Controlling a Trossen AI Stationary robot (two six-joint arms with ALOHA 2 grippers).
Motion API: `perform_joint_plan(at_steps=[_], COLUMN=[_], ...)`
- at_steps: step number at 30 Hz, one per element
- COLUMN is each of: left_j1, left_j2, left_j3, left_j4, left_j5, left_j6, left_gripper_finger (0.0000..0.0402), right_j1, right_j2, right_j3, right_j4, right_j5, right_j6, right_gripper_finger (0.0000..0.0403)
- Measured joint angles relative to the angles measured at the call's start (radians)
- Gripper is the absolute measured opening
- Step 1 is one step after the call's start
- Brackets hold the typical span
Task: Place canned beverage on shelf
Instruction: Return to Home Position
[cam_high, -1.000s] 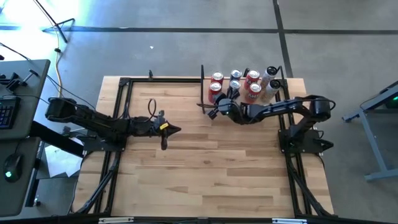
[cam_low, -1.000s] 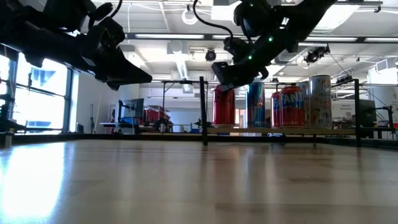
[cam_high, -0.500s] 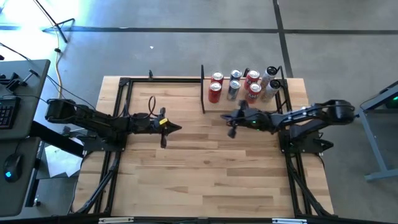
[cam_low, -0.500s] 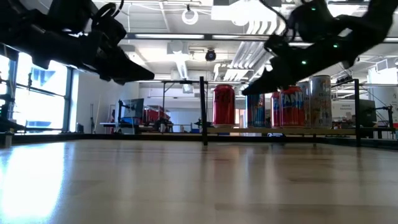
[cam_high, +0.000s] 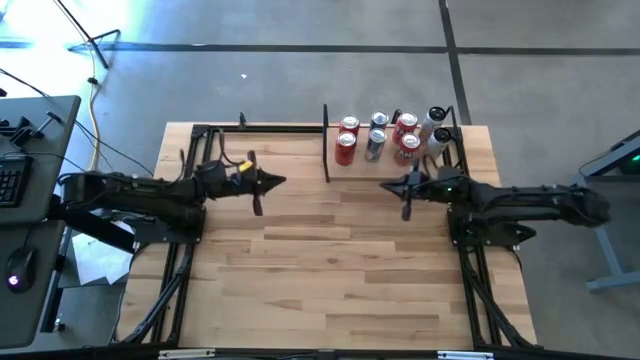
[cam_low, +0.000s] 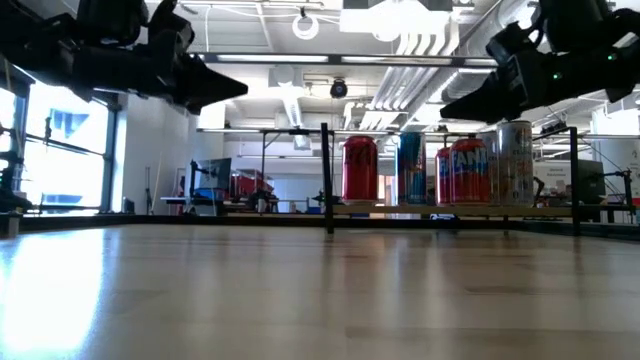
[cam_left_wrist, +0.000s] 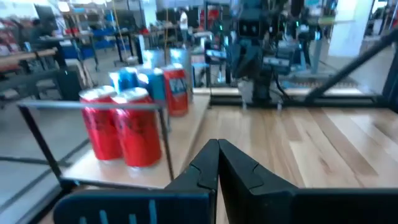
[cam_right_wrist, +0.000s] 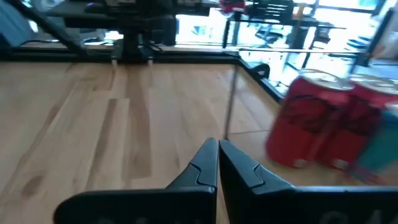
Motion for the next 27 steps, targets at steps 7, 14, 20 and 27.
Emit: perform_joint_plan(at_steps=[7,14,20,27], left_j1=[0.135,0.214,0.260,0.320], left_j2=[-0.083,-0.102,-0.127,-0.270], left_j3=[0.000,0.000,-0.029,-0.160], left_j4=[-0.006,-0.063,-0.062,-0.005], left_j5=[0.120,0.168,0.197,0.199], left_j6=[-0.026,-0.012,-0.008,-0.035], left_gripper_finger=[0.0000,0.0000,0.0000,0.0000], right_j1=[-0.102,-0.173,-0.217,-0.269], right_j2=[-0.281,-0.479,-0.572,-0.680], right_j3=[-0.008,-0.008,-0.066,-0.155], right_j4=[-0.242,-0.416,-0.375,-0.379], right_j5=[-0.078,-0.128,-0.167,-0.240], right_j6=[-0.018,-0.015,-0.015,0.059], right_gripper_finger=[0.0000,0.0000,0.0000,0.0000])
